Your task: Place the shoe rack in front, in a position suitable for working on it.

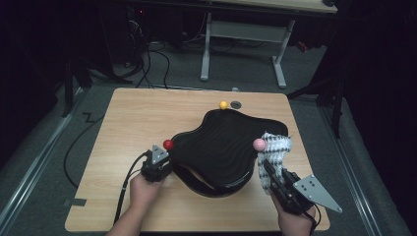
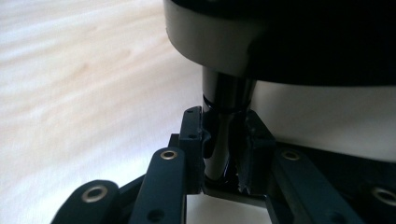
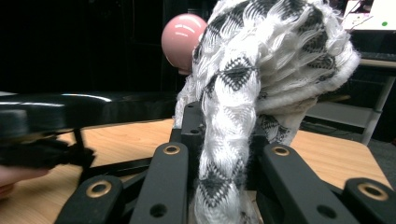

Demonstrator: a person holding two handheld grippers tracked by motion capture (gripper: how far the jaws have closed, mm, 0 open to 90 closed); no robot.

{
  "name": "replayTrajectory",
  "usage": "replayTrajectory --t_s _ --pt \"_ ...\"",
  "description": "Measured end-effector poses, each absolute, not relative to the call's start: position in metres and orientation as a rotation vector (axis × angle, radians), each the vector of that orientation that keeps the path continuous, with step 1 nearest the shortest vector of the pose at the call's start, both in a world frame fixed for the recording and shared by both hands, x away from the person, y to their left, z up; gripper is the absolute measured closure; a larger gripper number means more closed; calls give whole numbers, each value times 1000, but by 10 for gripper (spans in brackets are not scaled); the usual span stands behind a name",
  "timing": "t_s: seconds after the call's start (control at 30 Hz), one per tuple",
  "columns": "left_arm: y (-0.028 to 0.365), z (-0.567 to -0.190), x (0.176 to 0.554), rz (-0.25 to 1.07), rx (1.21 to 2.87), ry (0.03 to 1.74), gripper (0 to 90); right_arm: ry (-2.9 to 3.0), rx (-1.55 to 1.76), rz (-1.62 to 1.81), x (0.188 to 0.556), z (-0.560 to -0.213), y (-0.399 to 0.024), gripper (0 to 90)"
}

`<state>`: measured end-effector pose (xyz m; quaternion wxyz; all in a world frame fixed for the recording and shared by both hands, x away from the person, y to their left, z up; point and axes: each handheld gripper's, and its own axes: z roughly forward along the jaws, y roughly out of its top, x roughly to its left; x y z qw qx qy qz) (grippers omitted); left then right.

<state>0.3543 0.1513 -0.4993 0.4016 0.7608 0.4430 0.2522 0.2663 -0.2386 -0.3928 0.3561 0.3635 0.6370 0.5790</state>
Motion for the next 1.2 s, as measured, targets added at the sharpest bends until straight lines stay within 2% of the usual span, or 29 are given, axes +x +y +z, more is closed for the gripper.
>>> replayTrajectory --t_s 0.2,0.5,0.67,0.8,1.0,1.2 --pt "155 -501 330 635 1902 1128 742 1657 950 1509 275 -396 -240 784" --pt "155 -502 342 644 1890 1127 742 1678 877 1611 244 -387 -247 785" --pt "153 -501 349 648 1894 1138 742 1762 777 1663 218 -385 -234 786" --pt "152 -501 353 647 1892 1140 742 1800 722 1675 209 -385 -225 787" --pt "154 -502 356 657 1876 1150 742 1811 722 1626 222 -386 -214 793" --pt "157 -503 364 677 1861 1161 742 1778 821 1601 268 -385 -223 793"
